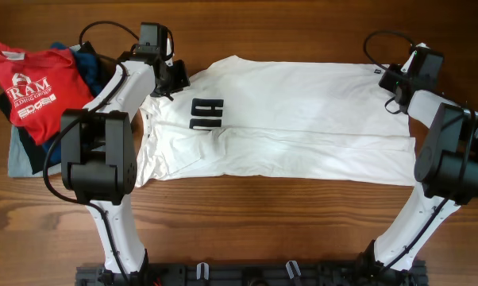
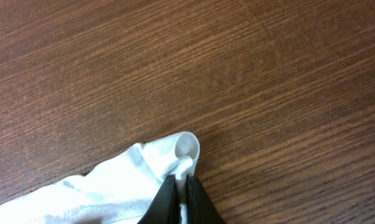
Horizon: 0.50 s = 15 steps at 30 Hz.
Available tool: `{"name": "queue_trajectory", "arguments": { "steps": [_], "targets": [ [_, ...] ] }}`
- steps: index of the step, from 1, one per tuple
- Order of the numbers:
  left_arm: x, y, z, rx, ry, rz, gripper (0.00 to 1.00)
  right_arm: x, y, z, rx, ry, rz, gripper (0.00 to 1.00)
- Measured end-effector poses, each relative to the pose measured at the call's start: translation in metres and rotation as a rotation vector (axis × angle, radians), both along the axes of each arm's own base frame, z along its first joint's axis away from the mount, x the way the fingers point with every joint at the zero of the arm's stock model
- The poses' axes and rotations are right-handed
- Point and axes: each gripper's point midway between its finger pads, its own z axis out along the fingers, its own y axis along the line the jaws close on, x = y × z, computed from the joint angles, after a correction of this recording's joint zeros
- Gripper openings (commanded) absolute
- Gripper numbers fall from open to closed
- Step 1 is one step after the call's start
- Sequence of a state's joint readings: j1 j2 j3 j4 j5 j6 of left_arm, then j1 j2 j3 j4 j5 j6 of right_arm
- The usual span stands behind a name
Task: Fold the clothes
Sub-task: 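Grasp the top-right shoulder with the right gripper, left holding shoulder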
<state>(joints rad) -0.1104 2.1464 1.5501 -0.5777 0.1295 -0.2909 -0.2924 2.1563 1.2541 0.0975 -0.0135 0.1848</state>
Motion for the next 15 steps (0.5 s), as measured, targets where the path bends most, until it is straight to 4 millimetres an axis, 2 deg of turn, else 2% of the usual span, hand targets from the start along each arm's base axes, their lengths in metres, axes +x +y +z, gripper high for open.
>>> {"name": "queue_trajectory", "arguments": {
  "steps": [9, 11, 15],
  "targets": [
    [0.001, 0.0, 0.002, 0.0, -0.006, 0.0, 0.04, -0.021, -0.006, 0.006, 0.024, 0.074, -0.046, 0.08],
    [0.001, 0.0, 0.011, -0.002, -0.02, 0.001, 0.04, -0.027, -0.011, 0.015, 0.027, 0.077, -0.062, 0.09],
    [0.003, 0.0, 0.037, -0.007, -0.066, 0.001, 0.04, -0.034, -0.023, 0.048, 0.011, 0.048, -0.093, 0.1]
  ]
}}
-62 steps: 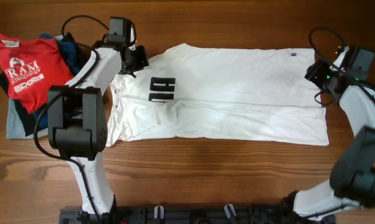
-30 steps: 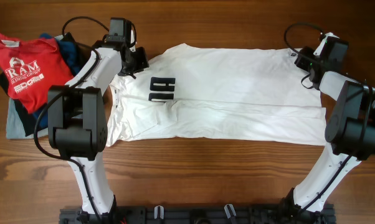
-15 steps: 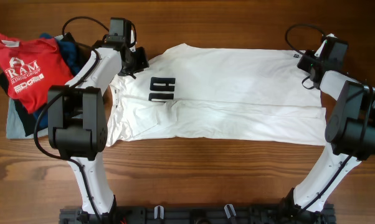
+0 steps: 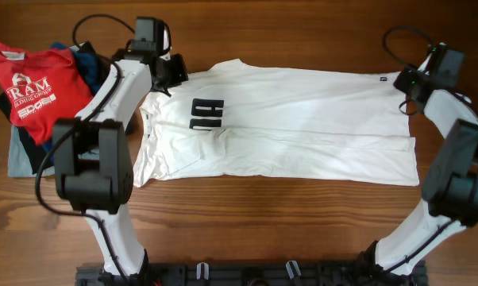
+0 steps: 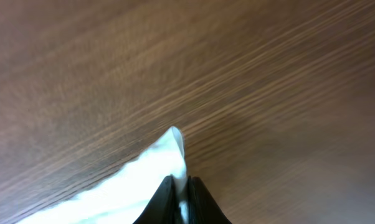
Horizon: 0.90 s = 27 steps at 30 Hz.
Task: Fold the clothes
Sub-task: 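Grasp the top-right shoulder with the right gripper, left holding shoulder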
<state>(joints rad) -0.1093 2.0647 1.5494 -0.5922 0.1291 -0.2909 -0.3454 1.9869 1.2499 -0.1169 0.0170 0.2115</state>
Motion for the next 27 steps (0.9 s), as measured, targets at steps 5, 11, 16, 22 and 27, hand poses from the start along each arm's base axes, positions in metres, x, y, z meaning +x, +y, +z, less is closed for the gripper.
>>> {"name": "queue_trajectory", "arguments": {
  "steps": [5, 11, 16, 22, 27],
  "targets": [
    [-0.008, 0.002, 0.026, -0.002, -0.017, 0.002, 0.04, -0.011, -0.009, 0.031, -0.017, -0.019, -0.04, 0.1],
    [-0.025, 0.006, 0.026, 0.005, 0.047, 0.006, 0.04, -0.03, -0.004, 0.032, 0.012, 0.046, -0.06, 0.04],
    [-0.033, 0.006, 0.023, 0.009, 0.081, 0.006, 0.04, -0.036, -0.002, 0.029, 0.025, 0.069, -0.069, 0.23],
    [-0.032, 0.006, 0.023, 0.008, 0.077, 0.006, 0.04, -0.014, -0.003, 0.046, 0.02, -0.046, -0.05, 0.55],
    [-0.032, 0.006, 0.023, 0.008, 0.077, 0.006, 0.04, 0.011, 0.007, 0.045, 0.003, -0.118, 0.003, 0.61]
  ]
}}
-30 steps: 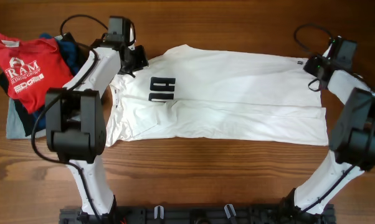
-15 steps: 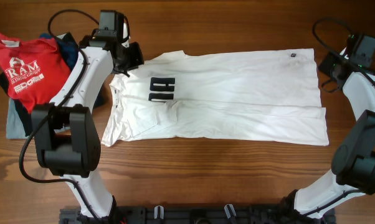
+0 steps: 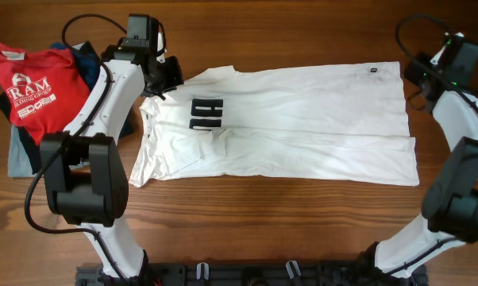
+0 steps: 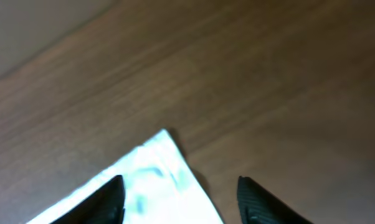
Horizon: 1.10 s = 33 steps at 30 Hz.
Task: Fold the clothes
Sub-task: 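Grasp the top-right shoulder with the right gripper, left holding shoulder, then fold the shirt's top half down toward the hem with both grippers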
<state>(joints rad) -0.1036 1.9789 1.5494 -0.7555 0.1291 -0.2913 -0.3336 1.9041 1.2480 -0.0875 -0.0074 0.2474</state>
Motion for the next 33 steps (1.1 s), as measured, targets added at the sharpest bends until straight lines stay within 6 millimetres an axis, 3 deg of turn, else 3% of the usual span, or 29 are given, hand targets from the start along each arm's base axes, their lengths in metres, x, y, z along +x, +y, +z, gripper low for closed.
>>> {"name": "queue_trajectory", "arguments": {
  "steps": [6, 10, 18, 20, 22, 27, 33],
  "targets": [
    [0.0, 0.0, 0.0, 0.0, 0.0, 0.0, 0.04, 0.023, 0.019, -0.046, -0.009, 0.01, 0.061, 0.61],
    [0.0, 0.0, 0.0, 0.0, 0.0, 0.0, 0.04, 0.028, 0.017, -0.07, -0.012, 0.015, 0.058, 0.6],
    [0.0, 0.0, 0.0, -0.001, 0.001, 0.003, 0.04, 0.03, 0.015, -0.087, -0.016, 0.023, 0.05, 0.6],
    [0.0, 0.0, 0.0, -0.001, 0.001, 0.003, 0.04, 0.03, 0.014, -0.087, -0.017, 0.023, 0.048, 0.52],
    [0.0, 0.0, 0.0, -0.001, 0.001, 0.003, 0.04, 0.03, 0.015, -0.087, -0.015, 0.024, 0.046, 0.31],
    [0.0, 0.0, 0.0, -0.001, 0.001, 0.003, 0.04, 0.027, 0.013, -0.091, -0.017, 0.04, 0.037, 0.04],
    [0.0, 0.0, 0.0, -0.001, 0.001, 0.003, 0.04, 0.026, 0.014, -0.092, -0.015, 0.045, 0.037, 0.04]
  ]
}}
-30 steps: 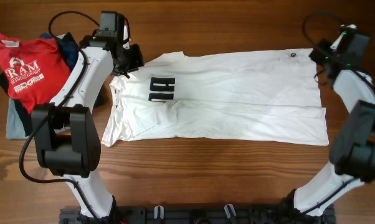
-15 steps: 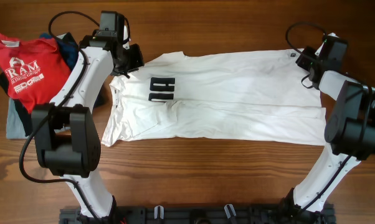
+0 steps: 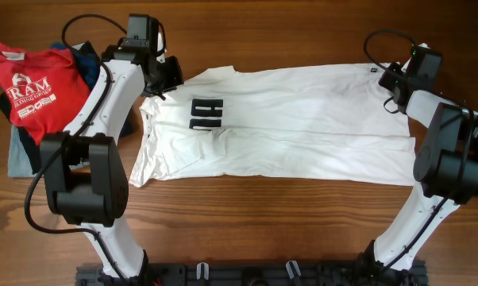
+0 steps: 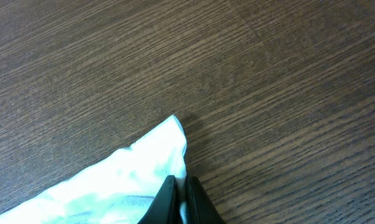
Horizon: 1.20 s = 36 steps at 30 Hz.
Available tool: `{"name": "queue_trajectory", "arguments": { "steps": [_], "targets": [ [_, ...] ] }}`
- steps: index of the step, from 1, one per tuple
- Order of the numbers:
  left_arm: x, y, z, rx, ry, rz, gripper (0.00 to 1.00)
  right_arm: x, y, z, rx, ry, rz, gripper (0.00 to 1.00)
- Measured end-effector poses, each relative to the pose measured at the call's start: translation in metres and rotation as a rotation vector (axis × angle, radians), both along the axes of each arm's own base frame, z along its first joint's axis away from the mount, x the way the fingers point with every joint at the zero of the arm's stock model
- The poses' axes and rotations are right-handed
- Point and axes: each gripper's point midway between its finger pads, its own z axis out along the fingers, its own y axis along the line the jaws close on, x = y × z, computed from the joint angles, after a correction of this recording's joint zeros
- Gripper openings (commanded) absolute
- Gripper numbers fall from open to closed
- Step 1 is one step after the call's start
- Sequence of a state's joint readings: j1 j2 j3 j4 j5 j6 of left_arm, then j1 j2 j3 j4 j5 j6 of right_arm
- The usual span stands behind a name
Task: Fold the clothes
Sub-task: 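Fold the shirt's top half down toward the hem with both grippers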
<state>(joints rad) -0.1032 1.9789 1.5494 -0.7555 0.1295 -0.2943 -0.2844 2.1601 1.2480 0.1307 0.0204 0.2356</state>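
Note:
A white T-shirt [image 3: 302, 111] with black lettering [image 3: 206, 114] lies spread flat across the wooden table. My right gripper [image 3: 388, 79] sits at its far right corner. In the right wrist view the right gripper [image 4: 180, 180] is shut, with the white corner of the T-shirt [image 4: 137, 168] pinched between the jaws and lying low over the wood. My left gripper [image 3: 164, 75] rests at the shirt's far left shoulder. The overhead view does not show how its jaws stand.
A pile of other clothes lies at the far left, topped by a red printed T-shirt [image 3: 32, 87] over dark and grey garments [image 3: 21, 155]. Bare wooden table [image 3: 287, 214] runs along the front of the shirt. Both arm bases stand at the near edge.
My right gripper was open, out to the right past the shirt's corner. Now it is farther left and shut on that corner. The left arm has not moved.
My right gripper first held the shirt's far right corner, bunched up. Then it was farther right with the corner, the top edge drawn straighter. Then it stood open with the corner lying flat. Now it pinches the corner again.

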Motion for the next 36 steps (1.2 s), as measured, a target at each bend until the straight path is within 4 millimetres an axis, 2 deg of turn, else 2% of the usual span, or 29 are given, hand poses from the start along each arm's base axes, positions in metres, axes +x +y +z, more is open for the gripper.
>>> {"name": "queue_trajectory", "arguments": {
  "steps": [8, 12, 16, 22, 25, 32, 36],
  "targets": [
    [0.0, 0.0, 0.0, 0.0, 0.0, 0.0, 0.04, -0.002, -0.002, 0.0, -0.012, 0.013, -0.015, 0.04],
    [0.0, 0.0, 0.0, 0.0, 0.0, 0.0, 0.04, -0.012, -0.009, 0.003, -0.036, 0.051, -0.049, 0.04],
    [-0.002, 0.0, -0.001, 0.001, 0.008, 0.0, 0.04, -0.019, -0.017, 0.017, -0.054, 0.061, -0.077, 0.04],
    [-0.003, 0.0, 0.001, 0.001, 0.009, -0.001, 0.04, -0.028, -0.027, 0.059, -0.075, 0.029, -0.109, 0.04],
    [-0.006, 0.0, 0.005, 0.001, 0.011, 0.0, 0.04, -0.033, -0.026, 0.067, -0.075, 0.041, -0.112, 0.04],
    [-0.031, 0.002, 0.023, 0.003, 0.061, -0.002, 0.04, -0.06, -0.017, 0.051, -0.04, 0.177, -0.106, 0.04],
    [-0.049, 0.004, 0.021, 0.01, 0.129, -0.001, 0.04, -0.075, -0.013, 0.051, -0.028, 0.233, -0.105, 0.04]
  ]
}}
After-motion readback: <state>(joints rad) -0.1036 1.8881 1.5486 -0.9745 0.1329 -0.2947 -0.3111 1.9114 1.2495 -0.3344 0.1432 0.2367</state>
